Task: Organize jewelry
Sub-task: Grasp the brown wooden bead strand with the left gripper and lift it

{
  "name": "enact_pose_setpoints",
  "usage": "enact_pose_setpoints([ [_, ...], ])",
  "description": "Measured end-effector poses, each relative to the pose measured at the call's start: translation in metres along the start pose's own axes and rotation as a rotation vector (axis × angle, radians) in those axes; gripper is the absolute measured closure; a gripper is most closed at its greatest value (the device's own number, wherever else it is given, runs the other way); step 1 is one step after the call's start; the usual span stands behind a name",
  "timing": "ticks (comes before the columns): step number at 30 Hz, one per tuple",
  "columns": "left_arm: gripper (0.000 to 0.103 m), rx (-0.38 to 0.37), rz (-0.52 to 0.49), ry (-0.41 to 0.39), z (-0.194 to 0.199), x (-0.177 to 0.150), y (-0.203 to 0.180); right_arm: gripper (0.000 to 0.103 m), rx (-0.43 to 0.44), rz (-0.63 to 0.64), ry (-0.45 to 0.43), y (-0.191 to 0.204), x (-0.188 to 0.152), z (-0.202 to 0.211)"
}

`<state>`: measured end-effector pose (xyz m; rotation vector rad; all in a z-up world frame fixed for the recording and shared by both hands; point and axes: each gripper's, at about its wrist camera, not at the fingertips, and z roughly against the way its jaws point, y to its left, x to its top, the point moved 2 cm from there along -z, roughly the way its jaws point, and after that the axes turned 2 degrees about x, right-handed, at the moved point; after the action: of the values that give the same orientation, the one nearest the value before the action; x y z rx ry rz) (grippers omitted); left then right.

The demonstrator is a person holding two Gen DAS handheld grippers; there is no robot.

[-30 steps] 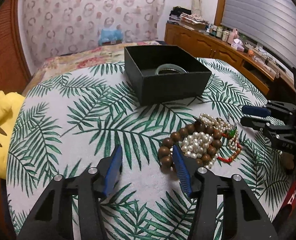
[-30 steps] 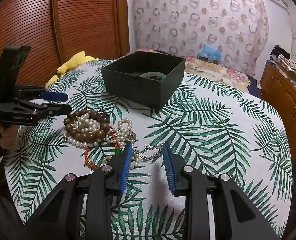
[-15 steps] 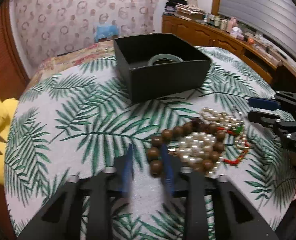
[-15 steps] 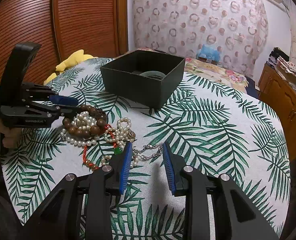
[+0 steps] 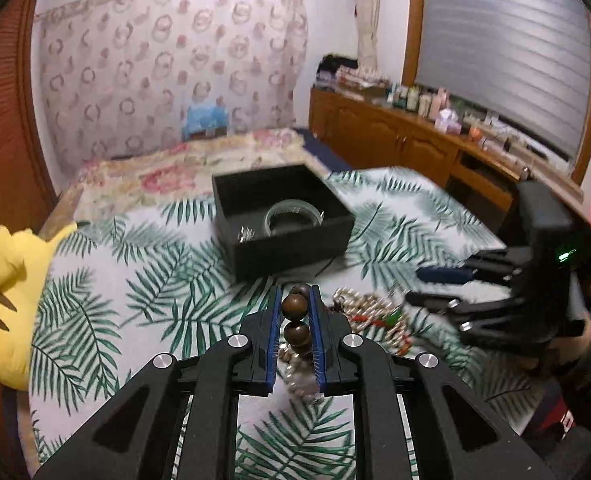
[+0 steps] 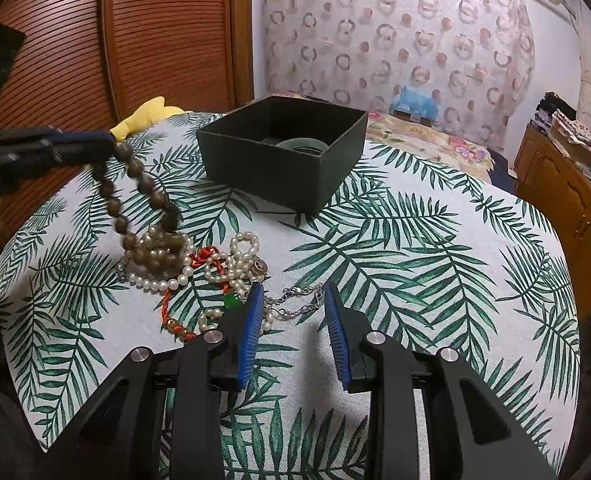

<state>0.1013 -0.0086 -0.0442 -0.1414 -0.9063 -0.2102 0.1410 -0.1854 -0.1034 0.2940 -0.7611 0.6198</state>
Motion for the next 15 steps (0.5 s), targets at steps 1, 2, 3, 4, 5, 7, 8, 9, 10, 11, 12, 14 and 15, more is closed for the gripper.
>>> enact_pose_setpoints([
  [1,0.090,0.000,-0.003,-0.008,0.002,0.003,-0.002,0.069,0.000,-0.001,0.000,0.000,0.000,-0.001],
  [2,0.090,0.001,-0.006,-0.017,0.006,0.004,-0.004,0.069,0.000,-0.002,0.001,0.000,0.000,-0.001],
  [3,0.090,0.006,-0.009,-0.029,0.010,0.005,-0.005,0.069,0.001,-0.002,0.001,-0.001,0.000,-0.001],
  [4,0.090,0.006,-0.010,-0.037,0.013,0.006,-0.007,0.069,0.001,-0.003,0.001,-0.001,0.000,-0.001],
  [5,0.090,0.004,-0.009,-0.042,0.016,0.005,-0.007,0.069,0.000,-0.004,0.000,-0.001,0.000,-0.001],
  [7,0.090,0.008,-0.006,-0.057,0.022,0.007,-0.006,0.069,0.004,-0.005,-0.001,-0.002,0.000,-0.001],
  [8,0.090,0.012,-0.005,-0.065,0.025,0.007,-0.006,0.069,0.006,-0.006,-0.002,-0.002,0.000,-0.001],
  [9,0.090,0.014,-0.003,-0.070,0.028,0.007,-0.006,0.069,0.010,-0.008,-0.003,-0.002,0.000,0.000],
  [10,0.090,0.013,0.002,-0.076,0.030,0.007,-0.005,0.069,0.007,-0.004,-0.004,-0.003,0.000,0.001],
  [11,0.090,0.012,0.006,-0.079,0.032,0.005,-0.004,0.069,-0.010,0.005,-0.004,-0.004,-0.001,0.001],
  [12,0.090,0.011,0.010,-0.081,0.034,0.005,-0.003,0.069,-0.022,0.008,-0.002,-0.007,-0.001,0.002],
  [14,0.090,0.009,0.017,-0.084,0.036,0.003,-0.001,0.069,-0.032,-0.006,0.010,-0.015,-0.002,0.001],
  [15,0.090,0.008,0.019,-0.084,0.037,0.002,0.000,0.069,-0.037,-0.010,0.014,-0.018,-0.002,0.001],
])
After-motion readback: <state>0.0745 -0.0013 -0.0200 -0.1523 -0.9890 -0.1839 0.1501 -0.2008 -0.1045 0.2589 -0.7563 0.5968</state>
